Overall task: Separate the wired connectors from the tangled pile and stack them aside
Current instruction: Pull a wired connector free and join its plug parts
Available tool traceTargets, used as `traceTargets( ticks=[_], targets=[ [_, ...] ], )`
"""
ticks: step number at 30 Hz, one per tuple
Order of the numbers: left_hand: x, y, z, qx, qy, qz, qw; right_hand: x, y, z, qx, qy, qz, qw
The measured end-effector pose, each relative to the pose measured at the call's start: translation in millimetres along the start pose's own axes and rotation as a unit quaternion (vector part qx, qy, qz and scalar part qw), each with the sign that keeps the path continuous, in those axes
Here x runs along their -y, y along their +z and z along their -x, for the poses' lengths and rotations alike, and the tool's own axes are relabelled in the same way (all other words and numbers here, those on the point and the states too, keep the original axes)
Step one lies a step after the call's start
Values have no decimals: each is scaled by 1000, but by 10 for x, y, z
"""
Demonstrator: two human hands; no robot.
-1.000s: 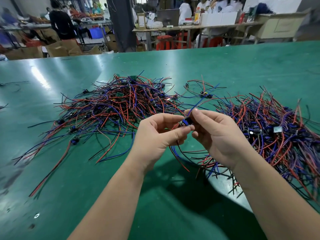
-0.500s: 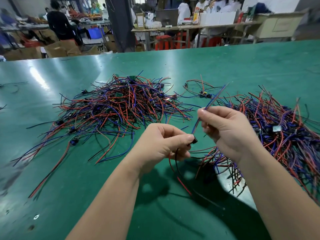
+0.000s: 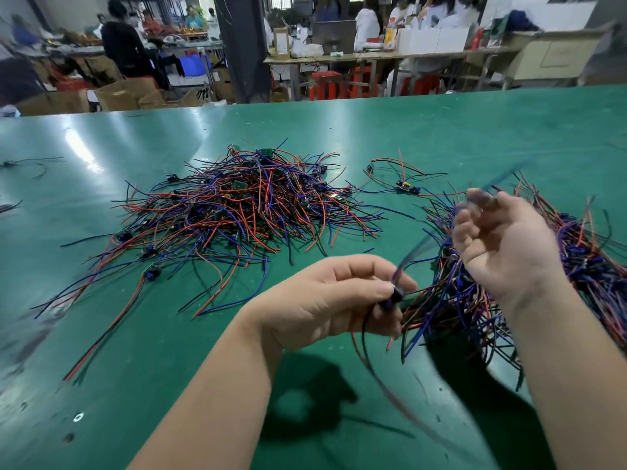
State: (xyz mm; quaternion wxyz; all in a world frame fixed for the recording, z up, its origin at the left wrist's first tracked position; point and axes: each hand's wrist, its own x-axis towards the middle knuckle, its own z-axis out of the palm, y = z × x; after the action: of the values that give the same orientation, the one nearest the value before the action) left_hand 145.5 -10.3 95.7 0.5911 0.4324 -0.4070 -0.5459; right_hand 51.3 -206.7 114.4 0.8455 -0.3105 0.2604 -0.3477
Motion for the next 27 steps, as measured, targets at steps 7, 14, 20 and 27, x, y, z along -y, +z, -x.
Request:
traceTargets(
  ticks=[7, 14, 20, 27],
  targets=[
    [-27, -37, -96, -143, 164, 174, 960, -287, 16, 138, 240, 113, 323, 908],
    [-57, -34, -187, -334, 220, 256, 880, -315, 44, 207, 300, 207, 352, 862],
    [-84, -129, -175, -404, 288, 272, 824, -398, 92, 88, 48, 21, 242, 969],
    [53, -39, -230, -434, 320, -54, 841, -483, 162, 239, 212, 48, 243, 945]
  ],
)
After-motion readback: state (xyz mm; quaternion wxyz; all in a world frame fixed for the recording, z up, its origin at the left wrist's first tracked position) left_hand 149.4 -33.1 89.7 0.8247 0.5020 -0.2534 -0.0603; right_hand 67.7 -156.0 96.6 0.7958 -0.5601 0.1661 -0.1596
